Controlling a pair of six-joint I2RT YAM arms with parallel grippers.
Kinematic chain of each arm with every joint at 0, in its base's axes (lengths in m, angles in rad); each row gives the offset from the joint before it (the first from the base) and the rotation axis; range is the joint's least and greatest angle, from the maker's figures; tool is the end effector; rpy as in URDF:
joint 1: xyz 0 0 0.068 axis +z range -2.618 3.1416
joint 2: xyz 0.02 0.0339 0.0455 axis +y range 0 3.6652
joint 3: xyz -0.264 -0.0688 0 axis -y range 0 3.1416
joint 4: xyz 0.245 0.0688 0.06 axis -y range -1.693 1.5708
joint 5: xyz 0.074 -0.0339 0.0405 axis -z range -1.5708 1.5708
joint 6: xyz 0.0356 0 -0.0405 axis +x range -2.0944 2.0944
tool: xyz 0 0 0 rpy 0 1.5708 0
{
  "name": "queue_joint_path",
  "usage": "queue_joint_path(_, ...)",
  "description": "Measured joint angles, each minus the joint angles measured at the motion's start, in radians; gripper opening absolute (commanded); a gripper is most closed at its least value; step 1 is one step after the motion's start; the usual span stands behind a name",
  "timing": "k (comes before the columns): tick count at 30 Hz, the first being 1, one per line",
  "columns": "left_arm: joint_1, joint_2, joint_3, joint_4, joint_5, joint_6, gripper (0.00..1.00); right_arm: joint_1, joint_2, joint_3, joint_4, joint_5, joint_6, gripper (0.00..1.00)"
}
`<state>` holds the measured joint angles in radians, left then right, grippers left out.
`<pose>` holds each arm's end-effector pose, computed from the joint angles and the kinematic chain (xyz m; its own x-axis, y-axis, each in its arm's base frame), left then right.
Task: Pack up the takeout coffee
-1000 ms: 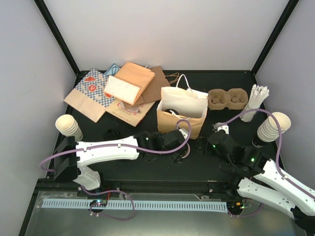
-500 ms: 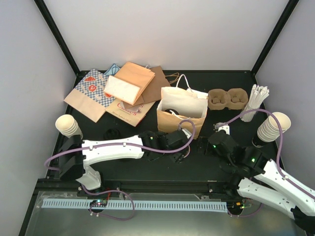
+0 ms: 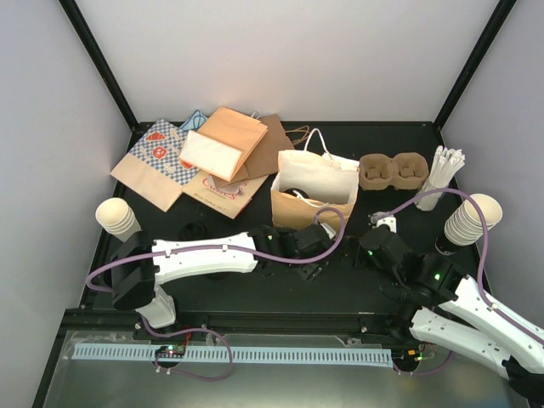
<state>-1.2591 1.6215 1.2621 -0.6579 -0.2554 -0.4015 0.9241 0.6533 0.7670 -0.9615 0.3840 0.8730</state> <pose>0.1131 -0.3217 0.2549 -0.5841 0.5800 -0.5678 0.7083 0.7059 -0.0076 0.0816 0.0860 0.2811 -0.7429 0.1952 -0.6404 -0.0333 0.9446 0.3265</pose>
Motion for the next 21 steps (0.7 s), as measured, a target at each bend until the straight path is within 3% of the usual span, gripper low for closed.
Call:
queue_joint_path(13, 0.000, 0.068, 0.079, -0.055, -0.006, 0.000, 0.74, -0.017, 0.038, -0.030, 0.038, -0.088, 0.003, 1.00)
queue_joint_path(16, 0.000, 0.076, 0.084, -0.060, -0.006, -0.002, 0.74, -0.083, 0.032, -0.093, 0.077, -0.175, -0.003, 0.97)
queue_joint_path(21, 0.002, 0.082, 0.092, -0.069, -0.003, -0.007, 0.74, -0.322, -0.006, -0.178, 0.120, -0.350, -0.052, 0.86)
